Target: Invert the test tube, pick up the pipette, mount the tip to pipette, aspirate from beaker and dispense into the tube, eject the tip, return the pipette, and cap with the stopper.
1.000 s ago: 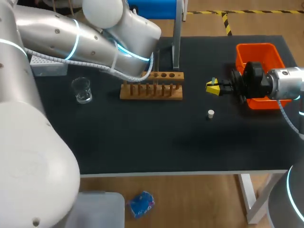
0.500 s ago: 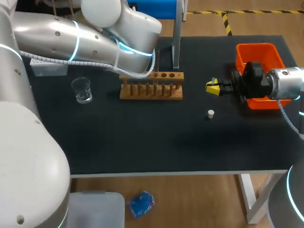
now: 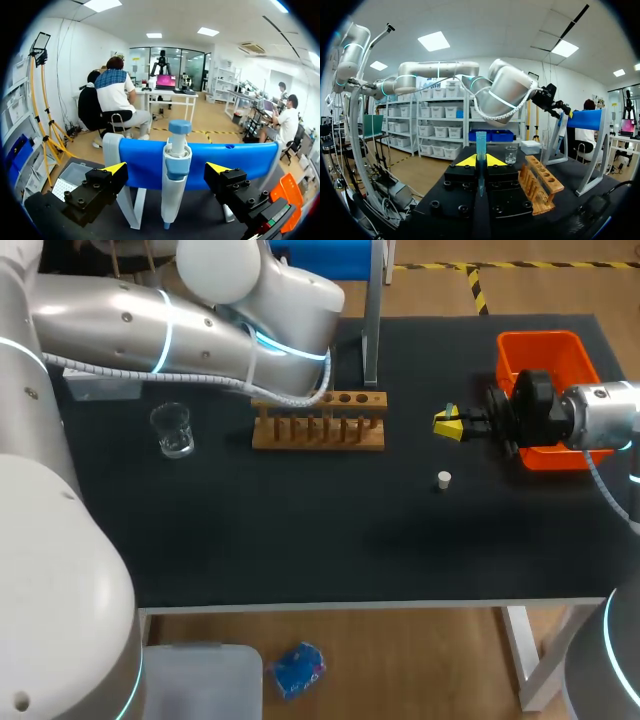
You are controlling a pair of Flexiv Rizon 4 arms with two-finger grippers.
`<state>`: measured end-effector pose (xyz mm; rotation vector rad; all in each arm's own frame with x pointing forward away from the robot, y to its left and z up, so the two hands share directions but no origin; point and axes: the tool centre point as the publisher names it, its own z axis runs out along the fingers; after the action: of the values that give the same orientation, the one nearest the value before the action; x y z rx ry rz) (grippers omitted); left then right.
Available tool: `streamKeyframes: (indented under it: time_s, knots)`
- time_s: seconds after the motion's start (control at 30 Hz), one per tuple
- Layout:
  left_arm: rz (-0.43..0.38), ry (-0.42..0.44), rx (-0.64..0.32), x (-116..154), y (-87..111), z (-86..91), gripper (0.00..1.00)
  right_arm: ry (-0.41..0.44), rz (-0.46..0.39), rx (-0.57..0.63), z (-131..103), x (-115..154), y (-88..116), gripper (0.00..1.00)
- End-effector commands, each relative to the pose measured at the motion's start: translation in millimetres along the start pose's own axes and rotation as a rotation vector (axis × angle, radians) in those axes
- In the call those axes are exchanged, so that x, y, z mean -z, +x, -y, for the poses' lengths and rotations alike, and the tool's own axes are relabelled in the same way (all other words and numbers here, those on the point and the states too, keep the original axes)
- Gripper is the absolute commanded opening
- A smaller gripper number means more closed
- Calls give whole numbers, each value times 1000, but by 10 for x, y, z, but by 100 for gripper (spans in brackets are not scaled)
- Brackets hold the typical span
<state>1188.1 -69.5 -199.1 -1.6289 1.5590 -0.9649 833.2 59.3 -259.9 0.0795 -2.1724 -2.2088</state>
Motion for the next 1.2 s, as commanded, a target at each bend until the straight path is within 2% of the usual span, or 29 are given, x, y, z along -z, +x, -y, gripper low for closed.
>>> streamKeyframes:
  time_s: [0.03,0.27,0.4,0.6,0.63,0.67,0.7,0.77,0.8,0.83,1.2]
  knots:
    - [7,-3,-3,-23,14,8,100,0,0,1,2,5,4,0]
    - [13,-3,0,-28,8,1,87,0,0,1,2,5,4,0]
    - [15,-2,1,-30,4,3,92,0,0,1,2,5,4,0]
    - [19,-1,2,-30,-7,6,84,0,0,1,2,5,4,0]
    - [20,-1,3,-30,-8,7,76,0,0,1,2,5,4,0]
    - [21,-1,3,-30,-11,7,64,0,0,1,2,5,4,0]
    - [21,-1,4,-29,-13,7,38,0,0,1,2,5,4,0]
    - [21,-1,4,-28,-14,6,31,0,0,1,2,5,4,0]
    - [20,-1,3,-27,-15,6,11,0,0,1,2,5,4,0]
    - [20,-1,3,-27,-15,5,0,0,0,1,2,5,4,0]
    - [22,-4,1,-24,-19,-3,0,0,0,1,2,5,4,0]
